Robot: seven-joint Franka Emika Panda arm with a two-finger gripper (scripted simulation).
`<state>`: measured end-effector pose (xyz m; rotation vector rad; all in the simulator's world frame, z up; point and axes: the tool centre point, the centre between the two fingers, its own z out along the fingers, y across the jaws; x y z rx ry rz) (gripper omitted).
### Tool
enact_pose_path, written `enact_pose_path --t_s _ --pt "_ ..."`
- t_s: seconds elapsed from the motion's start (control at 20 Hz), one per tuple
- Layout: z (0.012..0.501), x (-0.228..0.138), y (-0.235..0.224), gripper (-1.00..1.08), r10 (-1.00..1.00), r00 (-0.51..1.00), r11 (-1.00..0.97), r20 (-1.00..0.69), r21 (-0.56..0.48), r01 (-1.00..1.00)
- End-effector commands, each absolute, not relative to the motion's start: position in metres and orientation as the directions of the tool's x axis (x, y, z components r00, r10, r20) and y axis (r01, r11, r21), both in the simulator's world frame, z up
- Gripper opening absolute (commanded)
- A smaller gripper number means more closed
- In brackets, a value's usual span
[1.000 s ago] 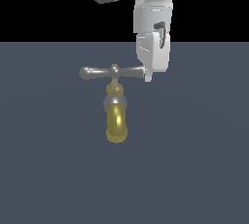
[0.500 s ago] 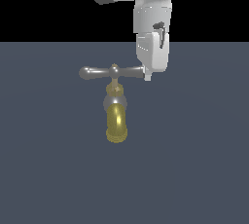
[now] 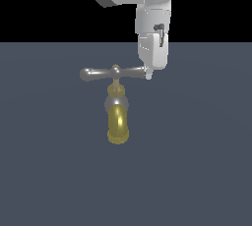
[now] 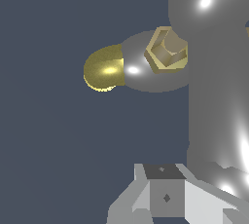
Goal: Turn on the faucet by rotating a designated handle.
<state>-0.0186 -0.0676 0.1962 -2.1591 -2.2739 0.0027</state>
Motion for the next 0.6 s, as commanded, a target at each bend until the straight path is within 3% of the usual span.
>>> enact_pose_path --t_s 0.0,0.55 --pt "0.196 -0.008 -0.068 -1.00 0.999 -0.053 0.053 0.000 0.000 0.999" --pt "0.196 0.024 -0.071 -1.00 0.999 -0.053 0.053 0.000 0.000 0.999"
